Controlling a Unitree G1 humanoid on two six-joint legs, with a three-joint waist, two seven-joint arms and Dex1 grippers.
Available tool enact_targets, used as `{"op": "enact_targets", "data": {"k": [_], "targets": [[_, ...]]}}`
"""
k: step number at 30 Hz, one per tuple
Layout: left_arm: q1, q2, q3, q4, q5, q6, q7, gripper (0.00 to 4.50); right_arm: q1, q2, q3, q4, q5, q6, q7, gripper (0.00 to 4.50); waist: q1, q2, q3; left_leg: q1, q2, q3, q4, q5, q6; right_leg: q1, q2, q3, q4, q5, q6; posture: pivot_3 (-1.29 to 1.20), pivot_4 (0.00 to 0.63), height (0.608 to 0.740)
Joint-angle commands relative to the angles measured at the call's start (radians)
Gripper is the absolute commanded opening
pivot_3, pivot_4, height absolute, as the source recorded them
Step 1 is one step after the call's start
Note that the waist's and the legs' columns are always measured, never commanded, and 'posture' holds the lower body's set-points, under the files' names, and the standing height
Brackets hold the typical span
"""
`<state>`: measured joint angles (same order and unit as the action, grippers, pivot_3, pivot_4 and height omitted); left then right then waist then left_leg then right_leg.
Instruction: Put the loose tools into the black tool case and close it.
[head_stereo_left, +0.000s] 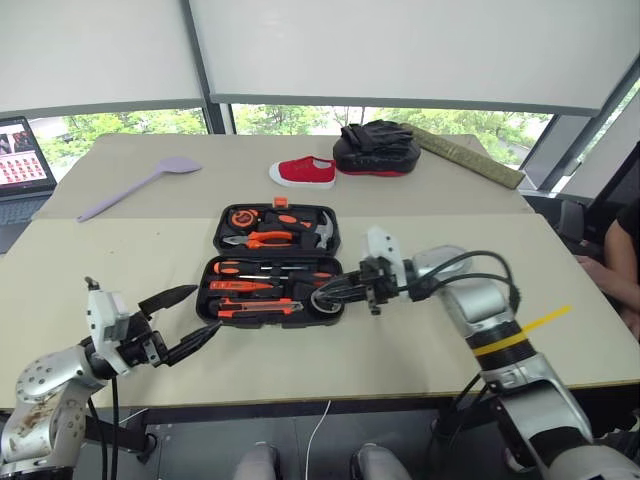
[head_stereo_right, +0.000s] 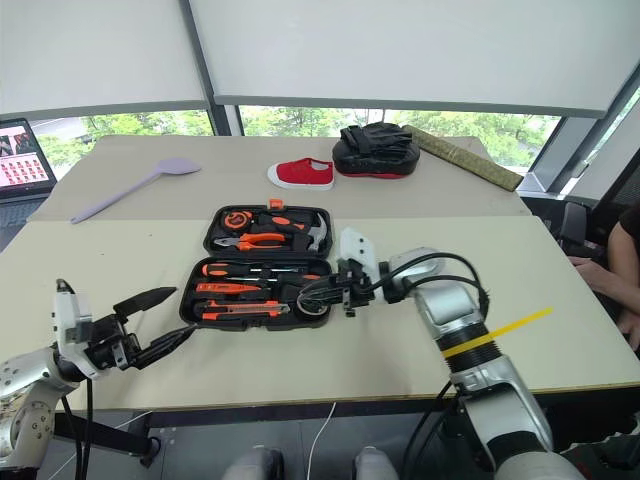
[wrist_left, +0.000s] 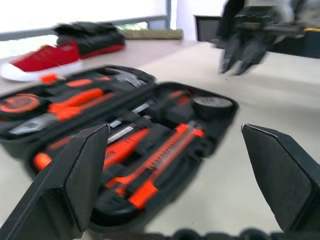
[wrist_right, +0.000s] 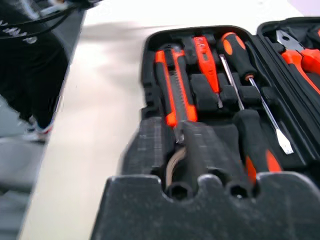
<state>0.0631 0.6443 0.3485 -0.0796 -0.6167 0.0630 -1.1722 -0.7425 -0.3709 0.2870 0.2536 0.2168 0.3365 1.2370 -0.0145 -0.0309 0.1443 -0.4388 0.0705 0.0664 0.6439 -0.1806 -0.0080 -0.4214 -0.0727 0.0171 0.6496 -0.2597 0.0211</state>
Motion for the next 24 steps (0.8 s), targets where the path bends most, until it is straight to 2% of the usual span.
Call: {"op": "enact_targets", "data": {"k": [1,5,10,15,18,22,24], "targets": [[0.007,0.008,-0.002,-0.021,0.001,-0.017,-0.017,4.5,-0.025,0.023,0.027,0.075,-0.042,-0.057,-0.012,0.11,0.0,0.0,0.0,0.0,0.0,0.0,0.0,0.0,0.0,0.0,0.0,0.0,0.0,0.0,0.0,0.0,0.15,0.74],[0.012,0.009,-0.001,-0.018,0.003,-0.017,-0.019,4.5,-0.033,0.041,0.064,0.195,-0.095,-0.105,-0.02,0.11,0.003,0.0,0.0,0.0,0.0,0.0,0.0,0.0,0.0,0.0,-0.001,0.0,0.0,0.0,0.0,0.0,0.15,0.74],[0.032,0.007,0.014,-0.026,0.002,-0.015,-0.008,4.5,-0.048,0.052,0.036,0.252,-0.087,-0.136,-0.016,0.11,0.001,0.0,0.0,0.003,0.0,0.0,0.0,0.0,0.0,0.002,0.0,0.0,0.001,0.001,0.0,0.0,0.15,0.74],[0.014,0.01,0.07,0.004,-0.03,0.007,0.038,4.5,-0.048,0.03,-0.048,0.146,0.033,-0.126,0.071,0.11,0.003,0.0,0.0,0.003,0.0,0.0,0.0,0.001,-0.001,0.002,0.0,0.0,0.001,0.001,-0.001,0.0,0.15,0.74],[-0.034,0.041,0.119,0.077,-0.032,0.052,0.102,4.5,-0.065,-0.016,-0.132,0.104,0.1,-0.078,0.076,0.11,0.005,0.0,0.0,0.003,0.0,0.0,0.0,0.001,0.0,0.002,0.0,0.0,0.001,0.001,-0.001,0.0,0.15,0.74],[-0.137,0.096,0.101,0.215,0.059,0.108,0.214,4.5,-0.107,-0.082,-0.168,0.193,0.036,-0.096,-0.01,0.11,0.005,0.0,0.0,0.003,0.0,0.0,0.0,0.002,0.0,0.002,-0.001,0.0,0.001,0.001,-0.001,0.0,0.15,0.74],[-0.251,0.112,0.075,0.345,0.119,0.13,0.297,3.99,-0.148,-0.097,-0.163,0.335,-0.054,-0.176,-0.129,0.0,0.005,0.0,0.0,0.003,0.0,0.0,0.0,0.002,0.0,0.001,0.0,0.0,0.002,0.001,-0.001,0.0,0.15,0.74]]}}
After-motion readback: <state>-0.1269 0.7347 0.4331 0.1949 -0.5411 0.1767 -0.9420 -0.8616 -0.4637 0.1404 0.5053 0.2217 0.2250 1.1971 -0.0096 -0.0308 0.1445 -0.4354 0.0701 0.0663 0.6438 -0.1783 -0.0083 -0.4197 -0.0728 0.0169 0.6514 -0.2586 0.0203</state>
